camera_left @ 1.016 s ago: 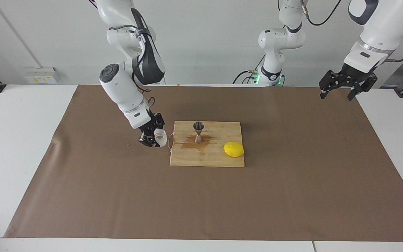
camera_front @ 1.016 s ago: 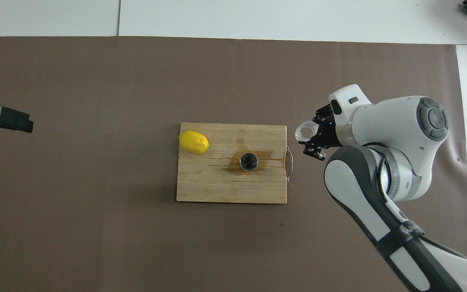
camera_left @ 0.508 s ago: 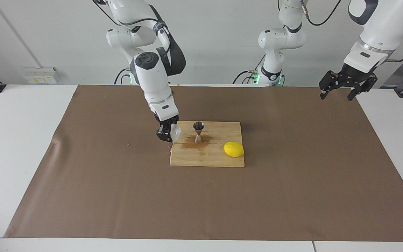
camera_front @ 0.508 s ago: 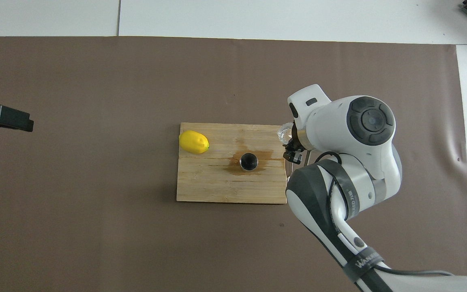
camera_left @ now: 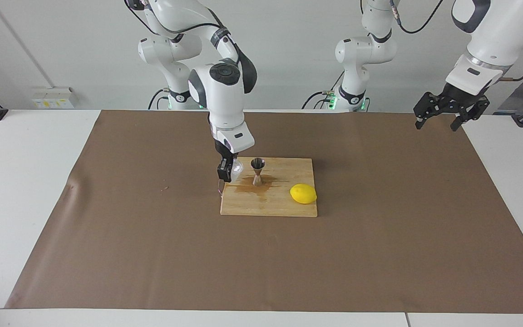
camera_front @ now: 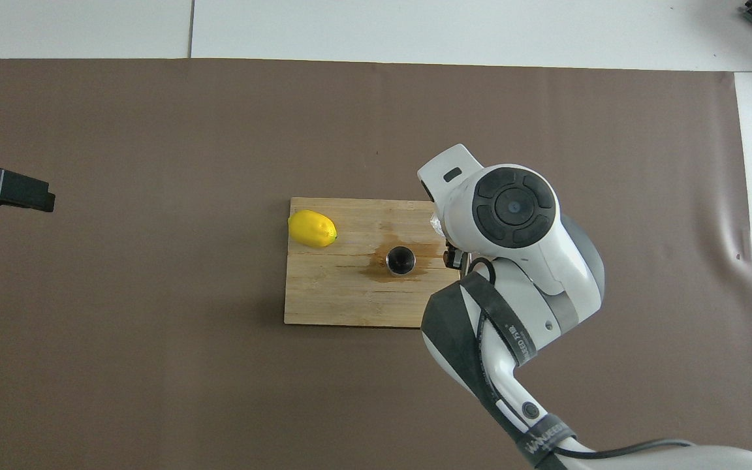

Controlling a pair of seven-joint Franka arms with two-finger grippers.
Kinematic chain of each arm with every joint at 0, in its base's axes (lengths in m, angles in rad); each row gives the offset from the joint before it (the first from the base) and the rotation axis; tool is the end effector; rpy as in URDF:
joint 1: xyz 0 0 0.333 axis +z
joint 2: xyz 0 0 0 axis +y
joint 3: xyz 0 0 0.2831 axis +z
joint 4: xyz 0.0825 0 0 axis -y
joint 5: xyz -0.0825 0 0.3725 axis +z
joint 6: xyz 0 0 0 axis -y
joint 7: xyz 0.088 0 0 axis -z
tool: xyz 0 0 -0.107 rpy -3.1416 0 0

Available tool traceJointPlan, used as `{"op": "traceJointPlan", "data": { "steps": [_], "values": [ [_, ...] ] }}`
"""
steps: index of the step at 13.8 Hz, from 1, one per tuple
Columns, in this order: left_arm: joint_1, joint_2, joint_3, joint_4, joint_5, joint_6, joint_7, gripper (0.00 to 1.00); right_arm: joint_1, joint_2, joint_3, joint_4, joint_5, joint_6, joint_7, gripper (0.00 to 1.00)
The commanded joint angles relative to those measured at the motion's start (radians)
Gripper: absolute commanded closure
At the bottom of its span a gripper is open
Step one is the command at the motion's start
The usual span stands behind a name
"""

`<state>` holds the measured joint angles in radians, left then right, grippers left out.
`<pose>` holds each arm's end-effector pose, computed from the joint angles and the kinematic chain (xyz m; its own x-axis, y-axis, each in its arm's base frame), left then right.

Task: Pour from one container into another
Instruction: 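Tilt the glass cup with the right gripper over the metal cup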

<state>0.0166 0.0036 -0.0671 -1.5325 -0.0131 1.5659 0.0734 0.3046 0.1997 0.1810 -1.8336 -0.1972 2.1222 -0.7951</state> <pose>0.5433 -0.0288 0.6069 0.9919 -0.1236 0.0307 -0.1240 -0.9922 0.0111 0.5409 0.2702 0.4053 0.2013 0.9787 -0.0398 0.9681 -0.1926 0.1601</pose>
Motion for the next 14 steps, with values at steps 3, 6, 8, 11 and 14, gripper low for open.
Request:
{"op": "traceJointPlan", "data": {
  "steps": [3,6,8,11,14],
  "values": [
    [-0.015,-0.002,0.012,-0.011,-0.005,0.017,0.000,0.00,0.057,0.013,0.002,0.025,-0.105,-0.041,0.028,0.94],
    [-0.015,-0.002,0.012,-0.011,-0.005,0.017,0.000,0.00,0.089,0.012,0.002,0.020,-0.172,-0.048,0.028,0.94],
    [-0.015,-0.002,0.012,-0.011,-0.005,0.017,0.000,0.00,0.113,0.010,0.002,0.007,-0.206,-0.050,0.028,0.94],
    [-0.015,-0.002,0.012,-0.011,-0.004,0.017,0.000,0.00,0.132,0.007,0.002,-0.006,-0.286,-0.048,0.028,0.94],
    [-0.015,-0.002,0.012,-0.011,-0.005,0.019,0.000,0.00,0.145,0.004,0.002,-0.016,-0.349,-0.048,0.028,0.94]
  ]
}}
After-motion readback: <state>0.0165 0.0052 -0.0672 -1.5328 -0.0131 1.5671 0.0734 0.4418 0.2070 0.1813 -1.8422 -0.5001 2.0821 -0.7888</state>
